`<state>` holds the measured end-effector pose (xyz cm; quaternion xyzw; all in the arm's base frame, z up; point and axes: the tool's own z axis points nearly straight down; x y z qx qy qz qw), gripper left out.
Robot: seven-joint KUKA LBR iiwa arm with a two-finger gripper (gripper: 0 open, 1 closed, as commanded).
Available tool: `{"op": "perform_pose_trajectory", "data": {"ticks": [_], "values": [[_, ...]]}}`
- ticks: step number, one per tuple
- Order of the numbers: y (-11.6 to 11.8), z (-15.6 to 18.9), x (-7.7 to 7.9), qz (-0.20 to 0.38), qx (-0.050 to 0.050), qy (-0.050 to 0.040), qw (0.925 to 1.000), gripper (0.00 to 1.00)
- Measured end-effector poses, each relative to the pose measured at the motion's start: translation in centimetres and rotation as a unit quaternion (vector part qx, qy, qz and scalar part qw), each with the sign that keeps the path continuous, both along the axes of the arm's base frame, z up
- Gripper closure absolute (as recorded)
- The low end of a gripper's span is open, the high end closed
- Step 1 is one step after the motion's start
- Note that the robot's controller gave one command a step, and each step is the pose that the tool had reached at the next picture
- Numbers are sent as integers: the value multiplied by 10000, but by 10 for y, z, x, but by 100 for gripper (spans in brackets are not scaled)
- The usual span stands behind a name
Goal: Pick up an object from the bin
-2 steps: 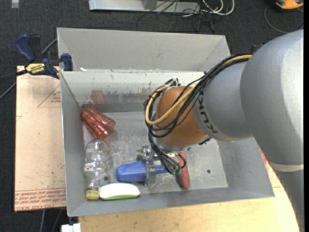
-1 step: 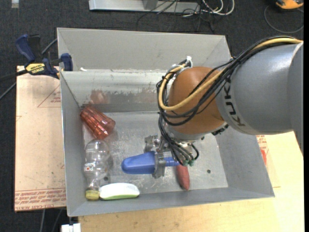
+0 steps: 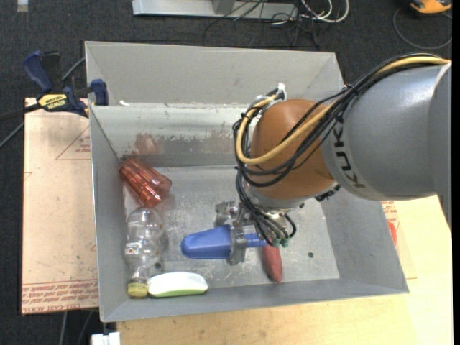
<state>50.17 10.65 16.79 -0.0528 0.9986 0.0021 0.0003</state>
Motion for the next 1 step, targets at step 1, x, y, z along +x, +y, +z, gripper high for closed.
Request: {"op": "perform_pose_trajectory", "data": {"ticks": [1], "values": [[4,147,18,65,4,-18,10000,100]]}}
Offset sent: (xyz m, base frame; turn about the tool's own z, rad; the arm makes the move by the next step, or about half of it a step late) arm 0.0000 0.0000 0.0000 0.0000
